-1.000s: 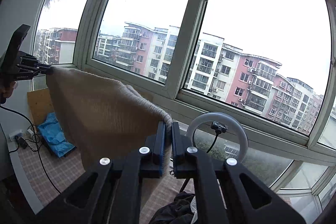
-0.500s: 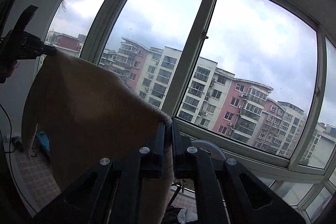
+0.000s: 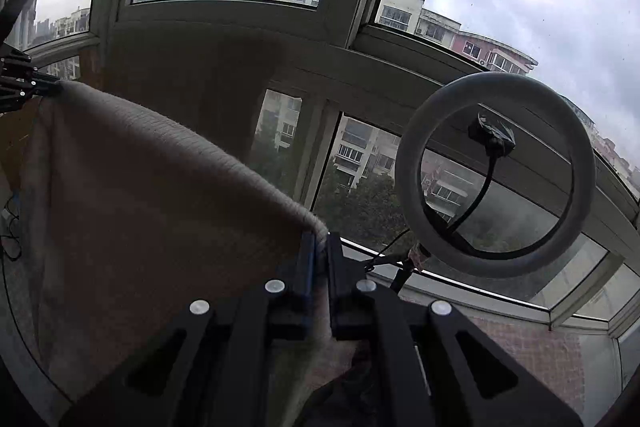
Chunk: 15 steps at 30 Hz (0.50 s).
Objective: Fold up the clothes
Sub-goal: 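Lift the cardigan high with both tools and shake it out, then lay the cardigan flat on the cloth and open both tools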
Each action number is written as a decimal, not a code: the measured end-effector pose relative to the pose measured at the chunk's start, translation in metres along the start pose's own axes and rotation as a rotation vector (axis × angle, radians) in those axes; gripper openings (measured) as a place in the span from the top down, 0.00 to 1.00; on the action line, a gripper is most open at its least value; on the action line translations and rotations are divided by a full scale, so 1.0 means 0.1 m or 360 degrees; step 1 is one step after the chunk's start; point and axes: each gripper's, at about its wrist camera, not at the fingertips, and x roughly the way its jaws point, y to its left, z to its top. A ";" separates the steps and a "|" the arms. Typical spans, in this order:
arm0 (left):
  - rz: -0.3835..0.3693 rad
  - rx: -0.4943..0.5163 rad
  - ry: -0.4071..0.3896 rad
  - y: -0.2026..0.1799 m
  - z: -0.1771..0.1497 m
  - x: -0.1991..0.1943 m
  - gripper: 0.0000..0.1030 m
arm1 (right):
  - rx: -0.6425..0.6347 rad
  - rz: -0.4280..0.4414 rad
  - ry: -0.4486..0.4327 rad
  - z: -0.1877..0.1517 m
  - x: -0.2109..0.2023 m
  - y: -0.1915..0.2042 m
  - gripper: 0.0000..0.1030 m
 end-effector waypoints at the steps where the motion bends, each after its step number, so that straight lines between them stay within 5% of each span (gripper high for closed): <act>1: -0.0010 0.0006 0.0103 -0.12 -0.03 0.40 0.88 | -0.0019 0.0032 0.0117 -0.16 0.36 0.07 0.93; 5: -0.0172 -0.0100 0.0328 -0.27 -0.38 1.14 0.88 | 0.0059 0.0078 0.0445 -0.72 1.17 0.17 0.93; 7: -0.0303 -0.0205 0.0342 -0.28 -0.70 1.07 0.88 | 0.0150 0.0116 0.0464 -0.94 1.10 0.02 0.88; 10: -0.0410 -0.0319 0.0412 -0.26 -1.16 0.89 0.81 | 0.0303 0.0243 0.0533 -1.34 0.86 -0.17 0.65; 15: -0.0638 -0.0417 0.0527 -0.60 -1.95 0.61 0.74 | 0.0417 0.0304 0.0621 -2.23 0.16 -0.16 0.64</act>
